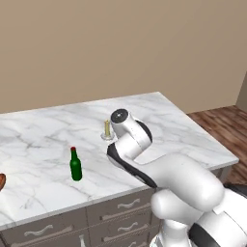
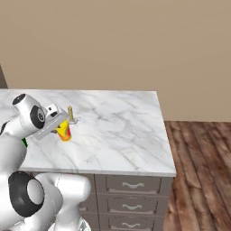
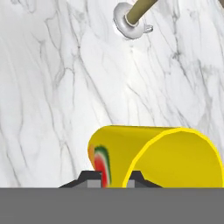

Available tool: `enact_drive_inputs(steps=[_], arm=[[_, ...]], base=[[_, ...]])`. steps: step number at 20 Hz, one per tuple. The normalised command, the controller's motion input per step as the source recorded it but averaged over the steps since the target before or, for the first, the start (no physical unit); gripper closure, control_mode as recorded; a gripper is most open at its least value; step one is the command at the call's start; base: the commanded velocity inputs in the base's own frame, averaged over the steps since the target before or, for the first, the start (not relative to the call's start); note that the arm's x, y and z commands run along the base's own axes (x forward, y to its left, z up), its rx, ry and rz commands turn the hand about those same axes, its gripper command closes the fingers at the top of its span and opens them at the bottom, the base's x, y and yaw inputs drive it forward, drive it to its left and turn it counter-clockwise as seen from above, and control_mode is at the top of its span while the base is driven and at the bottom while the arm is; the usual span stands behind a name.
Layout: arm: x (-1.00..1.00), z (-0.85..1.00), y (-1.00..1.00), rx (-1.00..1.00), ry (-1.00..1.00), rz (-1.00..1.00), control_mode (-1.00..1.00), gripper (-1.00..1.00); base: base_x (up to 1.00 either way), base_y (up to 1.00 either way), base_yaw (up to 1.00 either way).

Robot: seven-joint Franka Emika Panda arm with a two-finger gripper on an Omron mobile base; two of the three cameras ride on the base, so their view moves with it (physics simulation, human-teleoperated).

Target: Open the cabinet directly in front. Then move the beer and the cup to the dining counter with the candle on it.

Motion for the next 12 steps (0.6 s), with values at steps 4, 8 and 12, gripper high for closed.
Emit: enact_drive_inputs(steps=[4, 8, 12], arm=[[0.29, -0.29, 0.09, 0.00, 0.03, 0.00, -1.00, 1.00], [0.24, -0.28, 0.07, 0.00, 0.00, 0.00, -1.00, 1.00], [0.13, -0.25, 0.02, 0.00, 0.00, 0.00, -1.00, 1.00]], base=[[0.00, 0.00, 0.00], [0.00, 0.00, 0.00], [0.00, 0.00, 0.00]])
